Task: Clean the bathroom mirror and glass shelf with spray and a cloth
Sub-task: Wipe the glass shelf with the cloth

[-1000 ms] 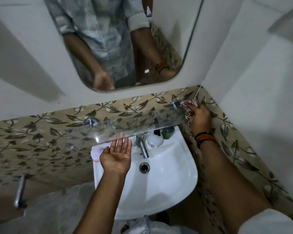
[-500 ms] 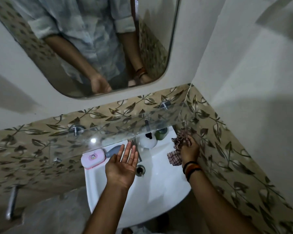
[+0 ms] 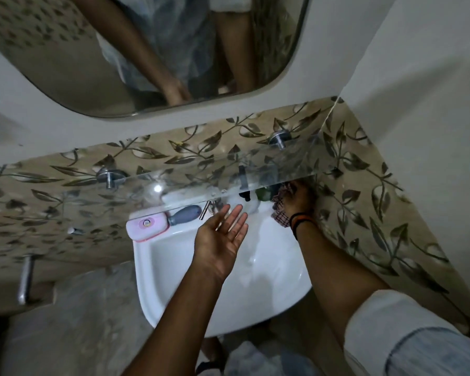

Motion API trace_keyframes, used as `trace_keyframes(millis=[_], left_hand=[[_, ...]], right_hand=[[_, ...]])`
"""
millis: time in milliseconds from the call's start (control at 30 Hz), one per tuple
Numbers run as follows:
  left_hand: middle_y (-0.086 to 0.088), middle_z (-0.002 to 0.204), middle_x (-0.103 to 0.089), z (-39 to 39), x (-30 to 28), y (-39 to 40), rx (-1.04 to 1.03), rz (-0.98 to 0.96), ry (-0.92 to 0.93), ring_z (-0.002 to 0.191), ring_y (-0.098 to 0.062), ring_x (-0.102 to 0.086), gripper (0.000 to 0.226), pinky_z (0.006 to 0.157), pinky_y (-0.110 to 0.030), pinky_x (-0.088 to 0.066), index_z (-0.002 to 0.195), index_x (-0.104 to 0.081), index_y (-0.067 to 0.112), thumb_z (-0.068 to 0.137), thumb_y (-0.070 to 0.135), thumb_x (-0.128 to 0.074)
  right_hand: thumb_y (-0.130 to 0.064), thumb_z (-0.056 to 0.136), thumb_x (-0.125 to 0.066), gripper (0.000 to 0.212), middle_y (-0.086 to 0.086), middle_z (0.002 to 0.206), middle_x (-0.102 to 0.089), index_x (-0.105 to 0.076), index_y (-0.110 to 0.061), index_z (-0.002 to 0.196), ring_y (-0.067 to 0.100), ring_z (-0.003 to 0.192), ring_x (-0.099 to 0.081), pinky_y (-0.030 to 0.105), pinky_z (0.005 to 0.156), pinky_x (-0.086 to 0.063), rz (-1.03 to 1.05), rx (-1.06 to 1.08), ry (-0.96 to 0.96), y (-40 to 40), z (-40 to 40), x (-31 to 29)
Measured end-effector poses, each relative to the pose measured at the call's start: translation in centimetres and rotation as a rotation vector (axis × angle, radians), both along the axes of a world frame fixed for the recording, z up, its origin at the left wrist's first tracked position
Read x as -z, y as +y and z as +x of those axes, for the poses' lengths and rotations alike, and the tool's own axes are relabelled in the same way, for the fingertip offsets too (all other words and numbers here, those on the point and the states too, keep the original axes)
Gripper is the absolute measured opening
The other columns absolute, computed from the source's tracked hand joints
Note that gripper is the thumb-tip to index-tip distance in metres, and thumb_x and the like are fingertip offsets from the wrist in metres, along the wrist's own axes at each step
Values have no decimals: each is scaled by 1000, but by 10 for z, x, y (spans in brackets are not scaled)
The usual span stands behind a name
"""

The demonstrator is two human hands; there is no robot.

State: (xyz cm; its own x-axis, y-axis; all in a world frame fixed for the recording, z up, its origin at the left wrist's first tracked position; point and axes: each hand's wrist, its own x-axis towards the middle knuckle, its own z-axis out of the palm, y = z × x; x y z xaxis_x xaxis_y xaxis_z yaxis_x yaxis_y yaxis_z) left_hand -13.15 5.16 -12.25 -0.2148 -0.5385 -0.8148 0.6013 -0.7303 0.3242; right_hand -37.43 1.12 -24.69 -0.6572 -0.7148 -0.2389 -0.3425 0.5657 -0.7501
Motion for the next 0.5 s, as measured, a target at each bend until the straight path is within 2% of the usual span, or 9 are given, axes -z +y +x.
trace_keyframes(millis=[100,167,233,300,333,400,500], left_hand=[[-16,142,-80,-2,16,9,24,32,-16,140,-36,-72,41,129,-47,-49,155,-63,11,116,17,-53],[-16,140,-81,2,24,16,33,51,-24,136,-35,-74,41,124,-46,-53,154,-65,11,115,17,-54],[-16,138,-82,7,30,21,22,71,-33,133,-35,-75,39,121,-46,-54,152,-67,10,115,16,-56],[-16,136,-82,10,34,23,5,81,-37,132,-36,-76,39,124,-47,-54,152,-67,9,114,15,-57],[-16,136,-83,11,36,21,-2,89,-37,133,-36,-75,40,125,-47,-53,152,-67,9,114,14,-57],[-16,136,-83,12,34,19,-9,89,-26,135,-36,-75,40,125,-47,-53,153,-66,9,114,14,-57],[-17,138,-82,11,31,12,-13,69,-7,136,-36,-74,41,123,-46,-53,154,-66,10,114,14,-58]], right_hand=[[-4,104,-66,29,27,140,-67,-73,0,132,46,133,-61,50,115,-47,49,-174,131,-3,-5,12],[2,105,-61,32,29,146,-63,-71,4,136,45,135,-60,48,114,-46,88,-240,194,-6,-5,17],[-4,107,-58,32,26,143,-68,-73,-2,136,34,122,-66,42,101,-51,76,-320,273,-5,-1,9],[-22,109,-59,26,12,120,-82,-80,-28,122,22,89,-71,33,72,-54,-10,-305,256,-7,7,-8],[-30,107,-60,22,5,104,-84,-81,-37,110,23,75,-69,32,59,-51,-52,-275,201,-7,10,-12],[-37,101,-63,20,4,77,-72,-78,-34,89,26,60,-53,34,54,-41,-137,-244,106,-6,14,-18],[-17,107,-57,36,-6,59,-51,-61,-27,73,16,51,-38,32,58,-34,-196,-177,51,-2,6,-18]])
